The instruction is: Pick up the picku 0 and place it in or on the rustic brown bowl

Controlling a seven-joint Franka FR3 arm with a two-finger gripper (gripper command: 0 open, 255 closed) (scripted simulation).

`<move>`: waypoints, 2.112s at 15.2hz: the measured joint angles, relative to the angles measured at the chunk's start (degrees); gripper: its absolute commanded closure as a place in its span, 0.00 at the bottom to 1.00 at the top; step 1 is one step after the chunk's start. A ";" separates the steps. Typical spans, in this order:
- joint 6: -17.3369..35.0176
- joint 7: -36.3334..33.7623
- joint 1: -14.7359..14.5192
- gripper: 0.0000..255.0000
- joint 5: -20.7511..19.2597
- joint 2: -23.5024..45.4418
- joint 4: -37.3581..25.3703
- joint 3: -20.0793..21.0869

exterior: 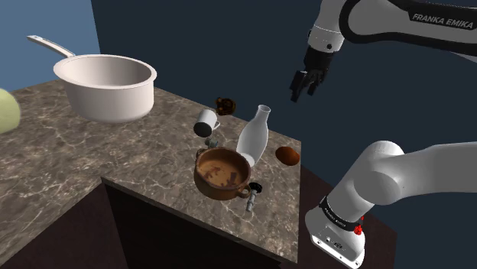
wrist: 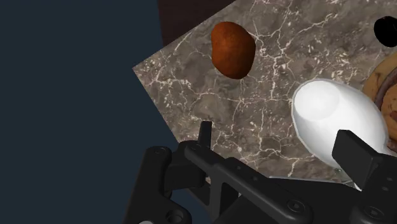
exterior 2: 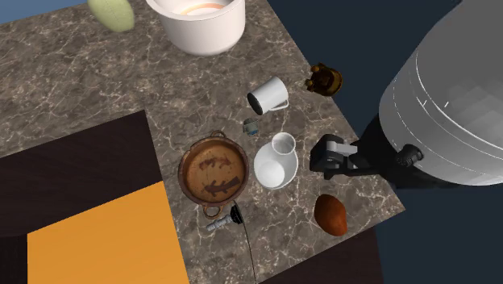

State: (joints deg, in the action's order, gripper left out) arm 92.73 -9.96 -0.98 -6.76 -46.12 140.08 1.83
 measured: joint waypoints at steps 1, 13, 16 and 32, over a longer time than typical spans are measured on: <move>0.00 0.00 0.00 0.00 0.00 0.00 0.00 0.00; 15.59 12.08 -0.82 0.00 -1.46 23.25 -8.94 -7.02; 19.28 15.15 -1.34 0.00 -0.67 29.76 -11.91 -8.13; 20.53 32.22 -0.62 0.00 7.87 65.65 -46.11 -8.56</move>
State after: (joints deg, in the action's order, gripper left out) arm 113.26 22.27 -1.60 1.12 19.54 93.97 -6.73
